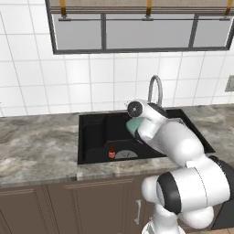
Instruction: Open the cabinet, pick the kettle from the cabinet, and place it in the sink.
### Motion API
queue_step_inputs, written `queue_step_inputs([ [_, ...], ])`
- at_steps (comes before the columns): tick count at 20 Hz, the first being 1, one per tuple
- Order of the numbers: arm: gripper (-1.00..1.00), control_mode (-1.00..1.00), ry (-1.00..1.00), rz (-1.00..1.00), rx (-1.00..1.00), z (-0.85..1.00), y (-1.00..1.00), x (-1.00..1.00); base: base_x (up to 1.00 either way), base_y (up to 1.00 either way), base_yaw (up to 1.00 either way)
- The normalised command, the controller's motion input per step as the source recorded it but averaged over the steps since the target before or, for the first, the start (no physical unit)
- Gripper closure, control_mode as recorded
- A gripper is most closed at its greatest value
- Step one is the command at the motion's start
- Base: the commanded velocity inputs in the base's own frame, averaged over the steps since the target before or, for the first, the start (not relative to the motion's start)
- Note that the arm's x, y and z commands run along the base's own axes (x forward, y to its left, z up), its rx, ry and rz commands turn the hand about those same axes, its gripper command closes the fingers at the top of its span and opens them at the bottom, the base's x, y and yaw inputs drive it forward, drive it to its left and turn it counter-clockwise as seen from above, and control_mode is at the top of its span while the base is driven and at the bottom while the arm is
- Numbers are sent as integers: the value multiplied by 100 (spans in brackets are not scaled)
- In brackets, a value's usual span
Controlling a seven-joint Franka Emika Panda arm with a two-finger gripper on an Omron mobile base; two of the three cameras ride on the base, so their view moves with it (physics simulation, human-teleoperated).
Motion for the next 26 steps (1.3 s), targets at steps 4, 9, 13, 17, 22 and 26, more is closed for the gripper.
queue_step_inputs([
  [4, 100, -100, -11, 10, 0, -22, -3, 26, 0, 0, 0],
  [9, 100, -100, -2, 6, 0, -20, -2, 27, 0, 0, 0],
  [13, 100, -100, 0, 2, 0, -22, 0, 27, 0, 0, 0],
  [17, 100, -100, 0, 0, 0, -22, 0, 28, 0, 0, 0],
  [22, 100, -100, 6, 0, 0, -21, 2, 33, 0, 0, 0],
  [26, 100, -100, 15, -2, 0, -20, 3, 34, 0, 0, 0],
])
